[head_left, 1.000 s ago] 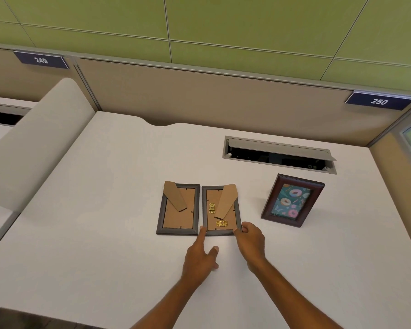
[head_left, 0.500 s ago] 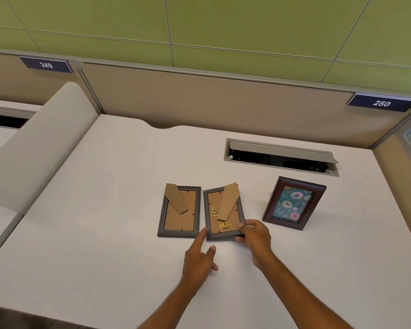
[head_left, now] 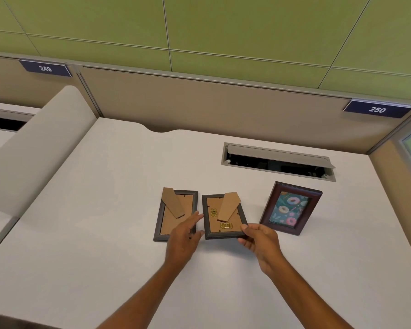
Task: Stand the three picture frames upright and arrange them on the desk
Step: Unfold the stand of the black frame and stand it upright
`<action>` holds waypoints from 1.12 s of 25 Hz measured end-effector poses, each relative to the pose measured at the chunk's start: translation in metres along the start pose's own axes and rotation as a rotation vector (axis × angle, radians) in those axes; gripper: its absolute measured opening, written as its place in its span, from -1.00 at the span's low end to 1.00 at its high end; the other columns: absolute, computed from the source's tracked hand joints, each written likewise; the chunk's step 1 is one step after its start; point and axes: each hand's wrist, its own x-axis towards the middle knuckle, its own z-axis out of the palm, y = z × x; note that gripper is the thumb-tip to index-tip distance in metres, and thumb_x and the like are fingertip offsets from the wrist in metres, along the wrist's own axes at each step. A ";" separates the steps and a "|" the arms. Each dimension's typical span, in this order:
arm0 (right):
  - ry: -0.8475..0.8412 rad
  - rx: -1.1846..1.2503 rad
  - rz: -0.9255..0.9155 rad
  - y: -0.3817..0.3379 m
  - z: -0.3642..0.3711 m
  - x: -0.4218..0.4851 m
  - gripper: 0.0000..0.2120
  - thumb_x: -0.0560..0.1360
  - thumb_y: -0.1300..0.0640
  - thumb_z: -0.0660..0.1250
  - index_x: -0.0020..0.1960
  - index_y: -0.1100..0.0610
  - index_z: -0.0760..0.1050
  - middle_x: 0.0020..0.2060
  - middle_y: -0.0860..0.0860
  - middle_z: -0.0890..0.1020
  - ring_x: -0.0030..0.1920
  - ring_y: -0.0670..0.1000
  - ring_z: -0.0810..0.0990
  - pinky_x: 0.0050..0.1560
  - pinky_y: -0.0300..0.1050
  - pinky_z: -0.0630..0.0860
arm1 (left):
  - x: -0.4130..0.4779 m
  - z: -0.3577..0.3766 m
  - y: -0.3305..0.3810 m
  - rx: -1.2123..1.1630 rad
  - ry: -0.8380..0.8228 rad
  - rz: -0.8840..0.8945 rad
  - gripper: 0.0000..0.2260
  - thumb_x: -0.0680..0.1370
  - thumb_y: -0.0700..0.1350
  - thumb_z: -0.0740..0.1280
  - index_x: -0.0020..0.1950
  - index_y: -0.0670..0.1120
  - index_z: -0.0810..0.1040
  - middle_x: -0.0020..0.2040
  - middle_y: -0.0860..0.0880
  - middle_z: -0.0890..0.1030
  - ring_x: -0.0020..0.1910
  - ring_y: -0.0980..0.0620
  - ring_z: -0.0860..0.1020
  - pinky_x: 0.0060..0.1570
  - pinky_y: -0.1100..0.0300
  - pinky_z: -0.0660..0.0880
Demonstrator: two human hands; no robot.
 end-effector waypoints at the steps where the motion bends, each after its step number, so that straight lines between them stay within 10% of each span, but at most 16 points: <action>1: -0.016 0.003 0.001 -0.003 -0.002 -0.003 -0.84 0.59 0.24 0.53 0.13 0.28 0.66 -0.02 0.20 0.82 -0.09 0.14 0.84 -0.12 -0.05 0.77 | 0.004 -0.002 0.003 0.013 0.015 0.027 -0.45 0.61 -0.25 0.53 0.58 0.03 0.55 0.59 0.02 0.52 0.49 0.09 0.52 0.37 0.13 0.60; 9: -0.122 -0.017 -0.065 -0.025 -0.006 -0.024 -0.76 0.61 0.15 0.53 0.15 0.30 0.65 -0.01 0.23 0.81 -0.15 0.13 0.79 -0.14 -0.09 0.77 | 0.013 -0.005 0.019 0.054 0.156 0.295 -0.69 0.56 -0.42 0.51 0.28 -0.21 0.77 0.31 -0.16 0.75 0.31 -0.15 0.72 0.30 -0.13 0.69; 12: -0.123 -0.053 -0.150 -0.033 -0.007 -0.026 -0.71 0.60 0.05 0.53 0.13 0.28 0.66 -0.06 0.24 0.81 -0.19 0.15 0.79 -0.17 -0.08 0.76 | 0.013 -0.003 0.028 0.096 0.233 0.374 -0.69 0.51 -0.46 0.53 0.21 -0.22 0.79 0.19 -0.15 0.80 0.18 -0.11 0.77 0.28 0.16 0.67; 18: -0.138 -0.059 -0.325 -0.043 -0.012 -0.021 -0.81 0.70 0.05 0.40 0.01 0.08 0.74 -0.08 0.15 0.79 -0.05 0.23 0.78 -0.08 -0.05 0.76 | 0.022 -0.009 0.043 -0.033 0.301 0.221 -0.69 0.56 -0.47 0.46 0.14 -0.14 0.82 -0.01 0.05 0.82 -0.04 0.38 0.72 0.04 0.52 0.54; 28: -0.169 -0.451 -0.504 -0.050 -0.008 -0.014 -0.71 0.66 0.17 0.44 0.15 -0.26 0.66 0.08 -0.35 0.75 0.13 -0.30 0.69 -0.01 -0.48 0.59 | 0.034 -0.014 0.047 -0.039 0.173 0.036 -0.79 0.61 -0.24 0.48 -0.09 0.08 0.71 -0.33 0.26 0.67 -0.36 0.22 0.55 -0.32 0.41 0.41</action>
